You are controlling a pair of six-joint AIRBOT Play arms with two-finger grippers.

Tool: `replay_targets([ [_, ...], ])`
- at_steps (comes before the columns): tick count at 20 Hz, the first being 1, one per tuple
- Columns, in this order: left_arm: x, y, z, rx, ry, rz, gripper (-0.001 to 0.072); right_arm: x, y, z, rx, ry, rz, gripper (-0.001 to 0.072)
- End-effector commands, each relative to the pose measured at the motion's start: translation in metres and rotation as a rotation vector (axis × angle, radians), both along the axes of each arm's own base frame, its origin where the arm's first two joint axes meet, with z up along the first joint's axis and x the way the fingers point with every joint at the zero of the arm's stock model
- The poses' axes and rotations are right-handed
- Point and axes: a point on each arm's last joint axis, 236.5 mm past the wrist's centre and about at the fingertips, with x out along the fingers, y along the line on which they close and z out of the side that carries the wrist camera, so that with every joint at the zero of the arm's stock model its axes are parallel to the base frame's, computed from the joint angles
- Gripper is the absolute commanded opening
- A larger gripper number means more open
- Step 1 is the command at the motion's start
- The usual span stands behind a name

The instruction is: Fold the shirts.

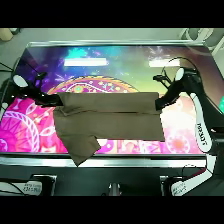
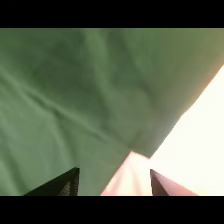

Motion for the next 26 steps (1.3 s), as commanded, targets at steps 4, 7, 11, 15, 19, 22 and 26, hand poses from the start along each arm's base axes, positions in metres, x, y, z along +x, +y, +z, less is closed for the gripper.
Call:
replay_targets([
  [4, -0.097, 0.013, -0.007, -0.08, 0.193, 0.076, 0.0532, -0.07, -0.041, 0.024, 0.065, 0.17, -0.12, 0.0435],
  [7, -0.167, -0.018, -0.041, -0.164, 0.244, 0.066, 0.0531, -0.088, -0.032, 0.01, 0.079, 0.149, -0.133, 0.0432],
  [11, -0.209, -0.041, -0.072, -0.216, 0.284, 0.1, 0.0529, -0.099, -0.028, 0.001, 0.09, 0.168, -0.138, 0.0428],
  [15, -0.211, -0.052, -0.084, -0.194, 0.261, 0.073, 0.0529, -0.1, -0.028, 0.001, 0.091, 0.174, -0.138, 0.0428],
  [19, -0.207, -0.062, -0.082, -0.214, 0.251, 0.078, 0.0488, -0.118, -0.025, -0.008, 0.09, 0.189, -0.143, 0.0474],
  [22, -0.207, -0.063, -0.082, -0.214, 0.257, 0.089, 0.013, -0.147, -0.018, -0.026, 0.104, 0.253, -0.145, 0.0571],
  [26, -0.207, -0.063, -0.081, -0.213, 0.246, 0.07, 0.0031, -0.16, 0.008, -0.042, 0.204, 0.273, -0.166, 0.0571],
])
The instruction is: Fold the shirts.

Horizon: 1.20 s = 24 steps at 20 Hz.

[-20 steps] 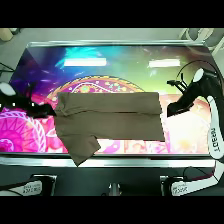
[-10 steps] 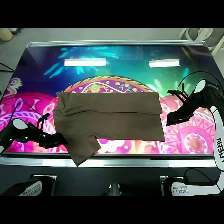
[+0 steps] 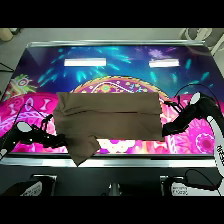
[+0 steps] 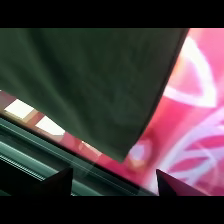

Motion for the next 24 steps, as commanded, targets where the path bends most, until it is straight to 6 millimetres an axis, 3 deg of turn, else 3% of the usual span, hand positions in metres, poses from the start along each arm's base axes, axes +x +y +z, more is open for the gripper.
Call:
replay_targets([
  [1, 0.0, -0.001, 0.001, -0.002, -0.01, -0.009, 0.003, -0.006, 0.018, -0.015, 0.058, -0.009, -0.048, 0.057],
  [9, 0.002, -0.001, 0.003, -0.001, -0.025, -0.016, 0.003, -0.005, 0.031, -0.033, 0.085, -0.009, -0.138, 0.0546],
  [11, 0.002, -0.001, 0.003, 0.0, -0.025, -0.016, 0.003, 0.001, 0.032, -0.034, 0.085, -0.025, -0.161, 0.0373],
  [12, 0.002, -0.001, 0.003, -0.001, -0.025, -0.016, 0.003, 0.004, 0.032, -0.035, 0.079, -0.034, -0.17, 0.024],
  [13, 0.002, -0.001, 0.003, -0.001, -0.025, -0.016, 0.003, 0.005, 0.031, -0.035, 0.076, -0.039, -0.171, 0.0013],
  [16, 0.012, 0.001, 0.017, 0.001, -0.076, -0.041, 0.003, 0.012, 0.028, -0.029, 0.085, -0.087, -0.109, 0.0019],
  [18, 0.036, 0.003, 0.046, 0.011, -0.181, -0.046, 0.0028, 0.029, 0.025, -0.009, 0.085, -0.166, -0.071, 0.0019],
  [20, 0.064, 0.006, 0.082, 0.027, -0.294, -0.023, 0.0026, 0.059, 0.02, 0.02, 0.069, -0.282, -0.065, 0.0018],
  [24, 0.127, 0.016, 0.127, 0.055, -0.452, 0.053, 0.0026, 0.135, 0.006, 0.069, 0.024, -0.518, -0.087, 0.0018],
])
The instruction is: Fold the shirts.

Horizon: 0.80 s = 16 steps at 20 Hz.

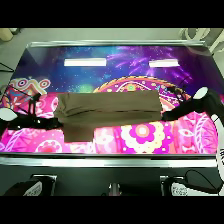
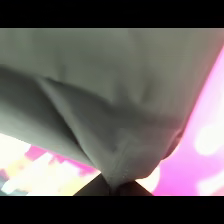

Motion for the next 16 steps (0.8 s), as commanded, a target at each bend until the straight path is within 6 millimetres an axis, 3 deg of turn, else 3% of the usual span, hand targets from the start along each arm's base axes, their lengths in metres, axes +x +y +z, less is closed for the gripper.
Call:
replay_targets([
  [1, 0.057, 0.011, 0.039, 0.017, -0.149, 0.07, 0.0026, 0.063, -0.01, 0.039, -0.05, -0.205, -0.022, 0.0018],
  [4, 0.096, 0.014, 0.032, 0.009, -0.133, 0.076, 0.0027, 0.111, 0.0, 0.037, -0.083, -0.295, -0.003, 0.0019],
  [6, 0.122, 0.016, 0.017, -0.001, -0.099, 0.079, 0.0027, 0.143, 0.008, 0.025, -0.085, -0.341, -0.047, 0.0019],
  [8, 0.147, 0.019, 0.008, -0.002, -0.092, 0.079, 0.0028, 0.161, 0.008, 0.01, -0.056, -0.33, -0.127, 0.0019],
  [10, 0.167, 0.018, 0.0, -0.011, -0.083, 0.075, 0.0028, 0.162, 0.009, -0.009, -0.052, -0.293, -0.135, 0.002],
  [12, 0.174, 0.014, -0.02, -0.038, -0.032, 0.073, 0.0029, 0.154, 0.011, -0.029, -0.046, -0.234, -0.125, 0.002],
  [16, 0.154, 0.009, -0.069, -0.075, 0.156, 0.086, 0.0033, 0.138, 0.015, -0.053, -0.034, -0.138, -0.104, 0.0025],
])
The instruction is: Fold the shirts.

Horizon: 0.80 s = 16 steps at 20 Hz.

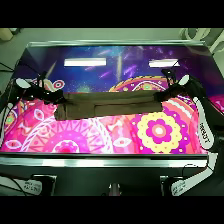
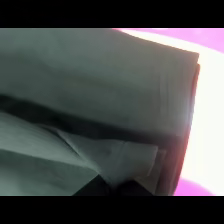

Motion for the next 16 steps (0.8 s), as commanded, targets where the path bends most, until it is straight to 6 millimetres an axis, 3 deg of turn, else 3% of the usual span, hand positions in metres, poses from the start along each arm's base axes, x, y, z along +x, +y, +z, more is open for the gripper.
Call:
replay_targets([
  [1, -0.012, -0.006, -0.029, -0.044, 0.131, -0.005, 0.0068, -0.006, 0.003, -0.013, 0.012, 0.048, 0.001, 0.0123],
  [2, -0.014, -0.005, -0.026, -0.05, 0.135, -0.009, 0.0219, -0.005, -0.002, -0.007, 0.011, 0.036, -0.008, 0.0343],
  [3, -0.013, -0.002, -0.019, -0.055, 0.135, -0.014, 0.033, -0.004, -0.009, 0.002, 0.012, 0.021, -0.018, 0.0491],
  [6, -0.002, 0.005, 0.018, -0.044, 0.046, -0.023, 0.0329, 0.005, -0.035, 0.037, 0.091, -0.061, -0.09, 0.0521],
  [9, 0.012, 0.002, 0.064, -0.013, -0.107, -0.016, 0.0328, 0.011, -0.06, 0.042, 0.174, -0.077, -0.192, 0.0575],
  [11, 0.012, -0.008, 0.09, 0.001, -0.183, -0.043, 0.0328, 0.014, -0.054, 0.032, 0.239, -0.057, -0.221, 0.0691],
  [13, 0.007, -0.023, 0.109, 0.003, -0.224, -0.075, 0.0328, 0.021, -0.039, 0.024, 0.345, -0.037, -0.257, 0.0706],
  [16, -0.001, -0.046, 0.126, 0.0, -0.261, -0.124, 0.0327, 0.025, -0.034, 0.009, 0.381, -0.016, -0.282, 0.0705],
])
